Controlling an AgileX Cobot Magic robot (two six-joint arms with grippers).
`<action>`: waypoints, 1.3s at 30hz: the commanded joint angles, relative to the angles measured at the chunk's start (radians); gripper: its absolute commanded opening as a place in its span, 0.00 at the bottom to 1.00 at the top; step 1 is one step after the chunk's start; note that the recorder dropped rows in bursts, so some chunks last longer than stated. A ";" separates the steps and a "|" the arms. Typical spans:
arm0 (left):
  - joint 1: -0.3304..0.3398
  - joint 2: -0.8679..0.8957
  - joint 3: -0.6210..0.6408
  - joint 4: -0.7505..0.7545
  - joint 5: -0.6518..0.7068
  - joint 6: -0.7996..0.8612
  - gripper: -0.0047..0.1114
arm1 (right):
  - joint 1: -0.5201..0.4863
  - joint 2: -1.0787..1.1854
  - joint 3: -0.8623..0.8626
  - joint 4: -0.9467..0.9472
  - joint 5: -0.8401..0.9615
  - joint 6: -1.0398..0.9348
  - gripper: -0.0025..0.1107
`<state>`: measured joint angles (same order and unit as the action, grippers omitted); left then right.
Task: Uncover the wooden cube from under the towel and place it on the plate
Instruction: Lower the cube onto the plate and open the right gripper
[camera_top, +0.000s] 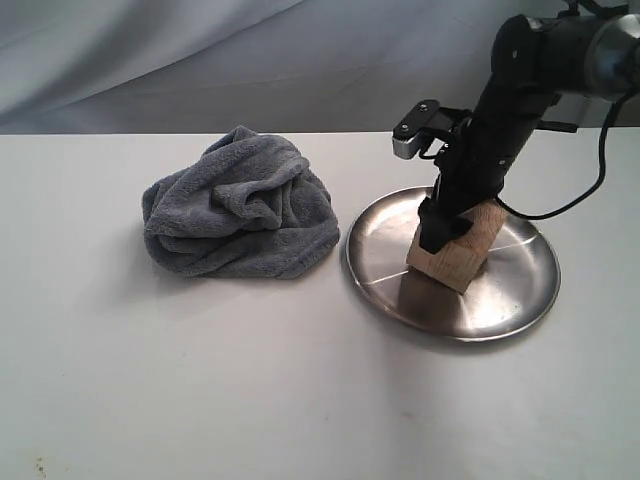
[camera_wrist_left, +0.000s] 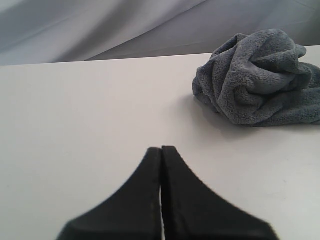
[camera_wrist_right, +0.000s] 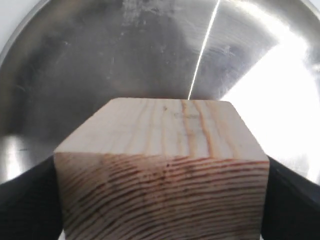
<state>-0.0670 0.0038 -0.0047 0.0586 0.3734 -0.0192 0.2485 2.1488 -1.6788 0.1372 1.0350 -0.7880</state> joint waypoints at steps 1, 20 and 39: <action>-0.002 -0.004 0.005 -0.002 -0.012 -0.005 0.04 | -0.003 0.012 -0.004 0.004 -0.039 0.004 0.02; -0.002 -0.004 0.005 -0.002 -0.012 -0.005 0.04 | -0.003 0.034 -0.004 0.004 -0.083 0.062 0.95; -0.002 -0.004 0.005 -0.002 -0.012 -0.005 0.04 | -0.003 -0.065 -0.004 0.031 -0.099 0.097 0.95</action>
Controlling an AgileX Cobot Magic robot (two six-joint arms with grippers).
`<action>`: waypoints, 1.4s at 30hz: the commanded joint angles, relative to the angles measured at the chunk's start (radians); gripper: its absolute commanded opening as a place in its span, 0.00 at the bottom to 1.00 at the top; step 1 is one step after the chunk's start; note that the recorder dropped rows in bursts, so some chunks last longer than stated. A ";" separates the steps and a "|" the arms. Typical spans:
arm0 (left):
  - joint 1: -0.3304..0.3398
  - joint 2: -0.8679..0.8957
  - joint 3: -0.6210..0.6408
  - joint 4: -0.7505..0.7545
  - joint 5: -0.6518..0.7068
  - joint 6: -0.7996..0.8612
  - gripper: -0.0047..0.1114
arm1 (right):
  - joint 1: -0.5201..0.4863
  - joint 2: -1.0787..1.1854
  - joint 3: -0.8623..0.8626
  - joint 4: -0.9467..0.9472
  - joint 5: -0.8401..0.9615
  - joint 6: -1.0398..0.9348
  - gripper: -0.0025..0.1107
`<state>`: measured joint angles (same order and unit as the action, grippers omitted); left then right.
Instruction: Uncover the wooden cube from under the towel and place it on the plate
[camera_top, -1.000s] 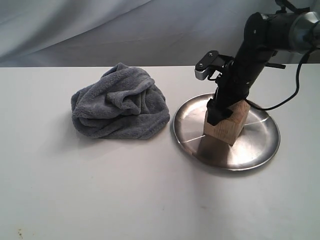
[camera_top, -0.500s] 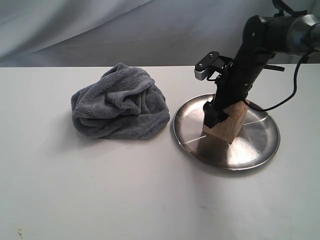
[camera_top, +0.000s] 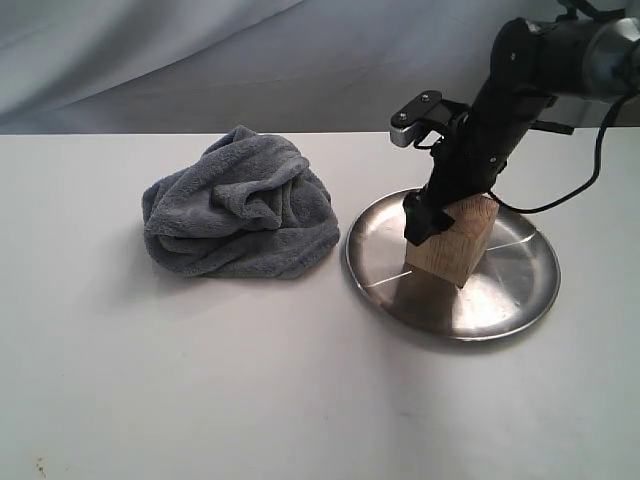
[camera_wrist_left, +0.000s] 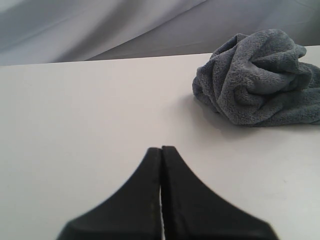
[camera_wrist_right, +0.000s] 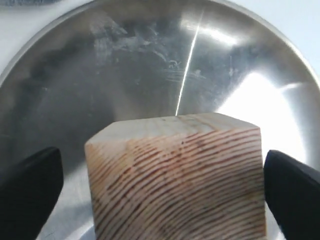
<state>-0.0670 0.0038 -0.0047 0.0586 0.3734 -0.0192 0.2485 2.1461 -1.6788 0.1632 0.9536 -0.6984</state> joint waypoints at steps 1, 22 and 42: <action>-0.002 -0.004 0.005 -0.002 -0.012 -0.005 0.04 | -0.003 -0.081 -0.004 0.005 -0.029 0.019 0.95; -0.002 -0.004 0.005 -0.002 -0.012 -0.005 0.04 | -0.019 -0.451 -0.004 -0.157 0.074 0.057 0.95; -0.002 -0.004 0.005 -0.002 -0.012 -0.005 0.04 | -0.169 -0.919 0.280 0.051 -0.069 0.071 0.95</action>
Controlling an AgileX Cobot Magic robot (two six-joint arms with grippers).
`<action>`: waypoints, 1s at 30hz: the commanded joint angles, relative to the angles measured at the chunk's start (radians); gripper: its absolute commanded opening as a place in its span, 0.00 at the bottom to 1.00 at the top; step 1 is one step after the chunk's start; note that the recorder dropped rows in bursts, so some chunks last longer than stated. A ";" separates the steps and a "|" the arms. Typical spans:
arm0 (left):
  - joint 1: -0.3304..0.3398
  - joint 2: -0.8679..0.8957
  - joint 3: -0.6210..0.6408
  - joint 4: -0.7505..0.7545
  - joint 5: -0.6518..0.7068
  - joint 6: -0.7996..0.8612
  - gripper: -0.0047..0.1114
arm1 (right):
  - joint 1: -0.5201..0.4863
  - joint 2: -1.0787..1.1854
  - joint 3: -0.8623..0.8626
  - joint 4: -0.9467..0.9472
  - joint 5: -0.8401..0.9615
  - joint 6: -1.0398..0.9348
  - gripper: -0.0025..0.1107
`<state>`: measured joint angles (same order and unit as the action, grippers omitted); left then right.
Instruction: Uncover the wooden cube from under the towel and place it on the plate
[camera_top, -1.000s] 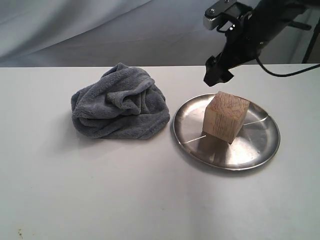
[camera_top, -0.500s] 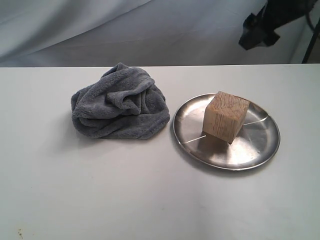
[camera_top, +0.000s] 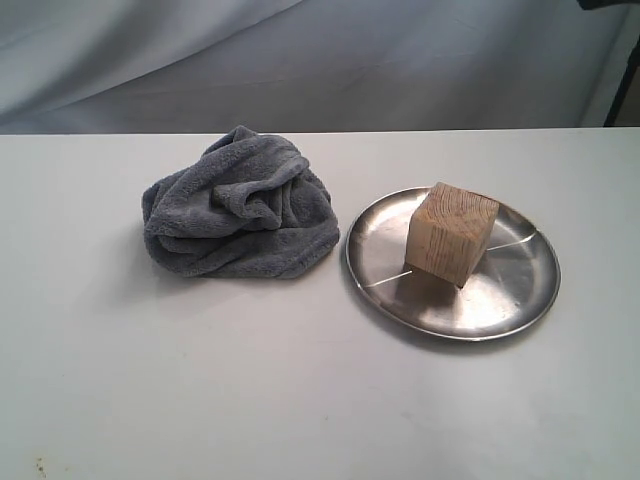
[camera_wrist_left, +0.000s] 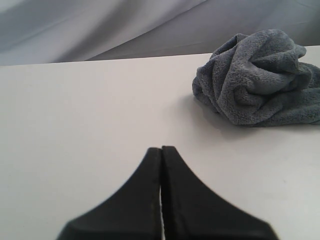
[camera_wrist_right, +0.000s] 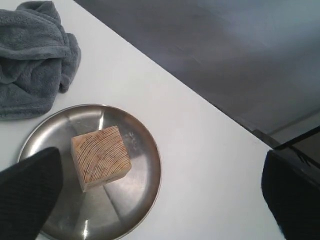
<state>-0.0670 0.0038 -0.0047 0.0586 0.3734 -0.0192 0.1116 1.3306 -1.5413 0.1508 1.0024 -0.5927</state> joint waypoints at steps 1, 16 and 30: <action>-0.002 -0.004 0.005 -0.002 -0.012 -0.005 0.04 | -0.032 -0.146 0.195 0.061 -0.165 -0.035 0.95; -0.002 -0.004 0.005 -0.002 -0.012 -0.005 0.04 | -0.030 -0.629 0.699 0.123 -0.559 -0.035 0.95; -0.002 -0.004 0.005 -0.002 -0.012 -0.005 0.04 | -0.030 -0.851 0.930 0.277 -0.616 -0.006 0.84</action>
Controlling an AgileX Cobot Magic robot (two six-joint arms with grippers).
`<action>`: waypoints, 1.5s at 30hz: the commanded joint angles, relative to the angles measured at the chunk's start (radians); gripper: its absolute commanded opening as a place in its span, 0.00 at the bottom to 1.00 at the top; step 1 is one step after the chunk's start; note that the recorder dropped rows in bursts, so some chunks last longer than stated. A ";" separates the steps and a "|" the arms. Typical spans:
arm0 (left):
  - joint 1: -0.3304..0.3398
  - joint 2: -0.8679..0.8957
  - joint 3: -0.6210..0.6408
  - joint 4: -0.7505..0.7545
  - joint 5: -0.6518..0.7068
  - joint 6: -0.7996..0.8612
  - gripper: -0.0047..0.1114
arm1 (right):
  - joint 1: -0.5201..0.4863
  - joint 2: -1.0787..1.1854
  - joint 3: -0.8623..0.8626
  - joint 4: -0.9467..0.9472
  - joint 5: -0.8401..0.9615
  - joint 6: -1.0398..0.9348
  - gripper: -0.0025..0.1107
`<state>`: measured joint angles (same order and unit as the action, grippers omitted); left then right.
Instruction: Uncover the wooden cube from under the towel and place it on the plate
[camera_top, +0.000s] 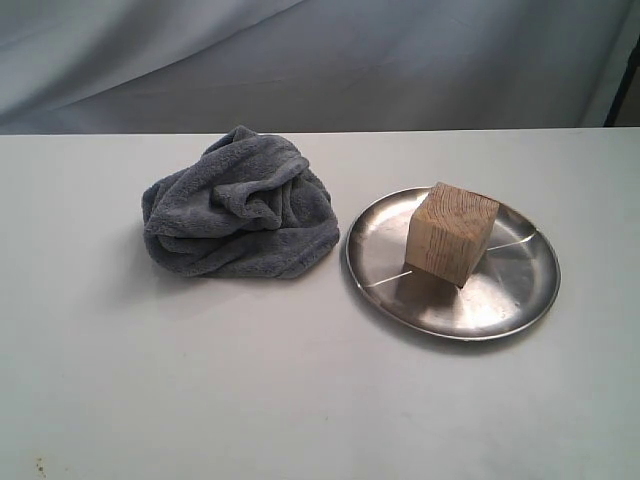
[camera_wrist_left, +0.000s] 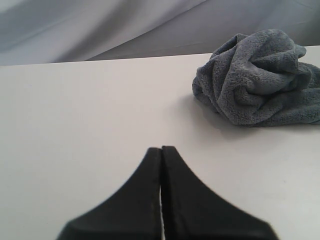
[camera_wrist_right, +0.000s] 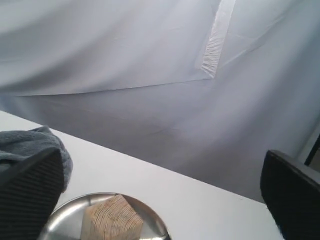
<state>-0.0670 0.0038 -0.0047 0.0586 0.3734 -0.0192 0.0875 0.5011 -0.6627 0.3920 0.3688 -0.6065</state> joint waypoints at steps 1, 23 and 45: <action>-0.002 -0.004 0.005 -0.002 -0.012 -0.005 0.04 | -0.006 -0.024 0.064 0.043 0.018 0.008 0.81; -0.002 -0.004 0.005 -0.002 -0.012 -0.005 0.04 | -0.006 -0.412 0.191 0.081 0.268 -0.021 0.02; -0.002 -0.004 0.005 0.003 -0.013 -0.003 0.04 | 0.033 -0.496 0.184 0.086 0.369 0.015 0.02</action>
<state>-0.0670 0.0038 -0.0047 0.0586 0.3716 -0.0192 0.1161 0.0066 -0.4736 0.4719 0.7347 -0.5995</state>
